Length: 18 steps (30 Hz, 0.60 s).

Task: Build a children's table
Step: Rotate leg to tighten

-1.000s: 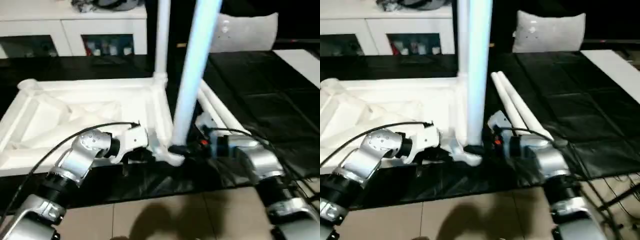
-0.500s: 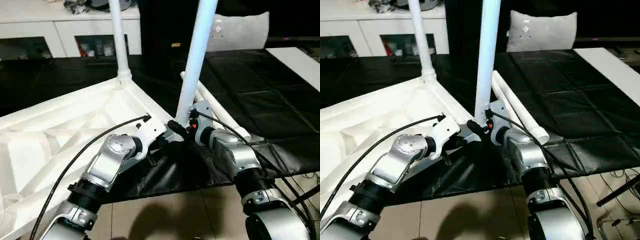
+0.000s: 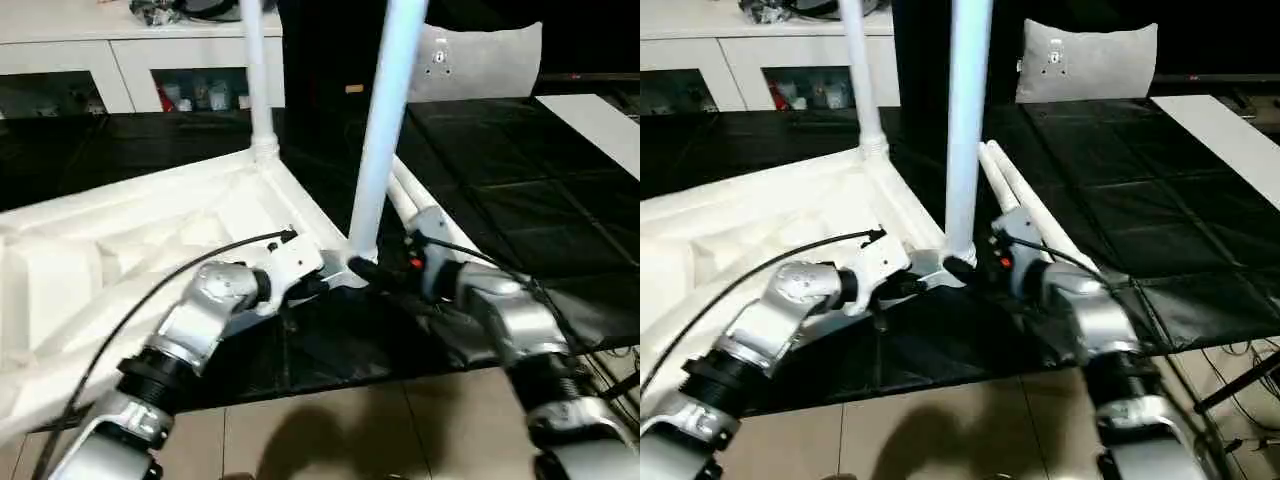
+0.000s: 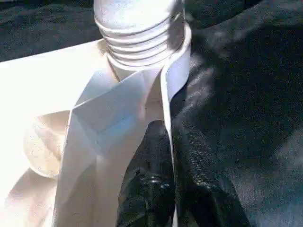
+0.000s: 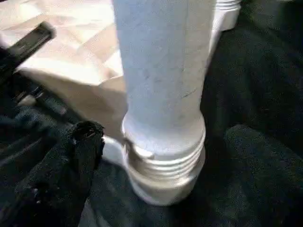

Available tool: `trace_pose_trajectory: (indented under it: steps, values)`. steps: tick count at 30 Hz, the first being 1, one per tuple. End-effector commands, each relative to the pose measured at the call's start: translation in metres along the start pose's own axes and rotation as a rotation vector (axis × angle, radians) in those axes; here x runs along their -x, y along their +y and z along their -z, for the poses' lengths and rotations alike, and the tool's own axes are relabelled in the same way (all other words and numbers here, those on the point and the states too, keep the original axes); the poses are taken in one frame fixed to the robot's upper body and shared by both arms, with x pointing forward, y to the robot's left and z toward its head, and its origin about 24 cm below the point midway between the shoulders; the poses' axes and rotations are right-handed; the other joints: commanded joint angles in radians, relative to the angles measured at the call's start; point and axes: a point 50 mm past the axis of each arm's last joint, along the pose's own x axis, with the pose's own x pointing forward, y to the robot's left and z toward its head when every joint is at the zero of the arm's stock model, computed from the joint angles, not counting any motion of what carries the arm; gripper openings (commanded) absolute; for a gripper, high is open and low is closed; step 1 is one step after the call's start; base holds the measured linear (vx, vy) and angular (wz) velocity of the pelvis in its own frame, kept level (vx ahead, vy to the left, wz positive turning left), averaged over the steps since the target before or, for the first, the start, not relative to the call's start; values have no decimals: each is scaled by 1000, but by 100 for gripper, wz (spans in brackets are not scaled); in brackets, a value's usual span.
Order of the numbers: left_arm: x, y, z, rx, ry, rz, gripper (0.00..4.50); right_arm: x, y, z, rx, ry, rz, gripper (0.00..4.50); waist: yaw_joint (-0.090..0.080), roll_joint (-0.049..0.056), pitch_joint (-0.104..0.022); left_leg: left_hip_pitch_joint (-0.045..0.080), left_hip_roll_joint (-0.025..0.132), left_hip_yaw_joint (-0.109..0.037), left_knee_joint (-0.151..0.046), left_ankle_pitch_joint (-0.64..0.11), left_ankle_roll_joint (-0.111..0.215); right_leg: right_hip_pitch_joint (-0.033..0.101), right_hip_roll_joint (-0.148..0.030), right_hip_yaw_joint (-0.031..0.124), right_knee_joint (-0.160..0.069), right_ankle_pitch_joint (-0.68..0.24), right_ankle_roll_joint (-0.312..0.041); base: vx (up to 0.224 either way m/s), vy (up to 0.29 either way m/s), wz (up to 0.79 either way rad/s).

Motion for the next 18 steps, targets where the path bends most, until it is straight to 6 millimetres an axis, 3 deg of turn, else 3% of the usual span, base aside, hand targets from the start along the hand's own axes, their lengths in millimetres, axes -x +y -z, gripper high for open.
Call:
trace_pose_trajectory:
  steps: [1, 4, 8, 10, 13, 18]
  values:
    - [-1, -6, 6, -64, 49, 114, 0, 6, 1, -5, 47, 4, -72, 444, 4, 3, -62, -10, 28, 1, -64, -119, 79, 66, -58, 53, -77, -163, -195, 0, 0, 0]
    - [3, -6, 9, -118, 70, 184, 0, 13, 0, -6, 103, 46, -135, 444, 9, 7, -63, -7, 31, 1, -63, -120, 80, 65, -60, 54, -74, -149, -209, 0, 0, 0]
    - [12, -7, 13, -194, 93, 315, 0, 19, 1, -5, 190, 97, -243, 444, 19, -1, -62, -6, 33, 3, -65, -134, 77, 64, -61, 55, -74, -168, -209, 0, 0, 0]
    - [16, -9, 15, -210, 108, 366, 0, 19, 2, -5, 203, 102, -276, 444, 20, 1, -62, -5, 35, 2, -65, -127, 76, 64, -62, 55, -70, -158, -214, 0, 0, 0]
    - [18, -12, 16, -226, 110, 412, 0, 19, 5, -5, 190, 109, -323, 418, 19, -3, -63, -5, 36, 4, -65, -119, 79, 64, -61, 55, -68, -138, -226, 0, 0, 0]
    - [19, -17, 15, -241, 93, 471, 0, 14, 11, -3, 187, 99, -368, 378, 22, 0, -62, -5, 37, 4, -65, -120, 77, 63, -63, 56, -67, -147, -230, 0, 0, 0]
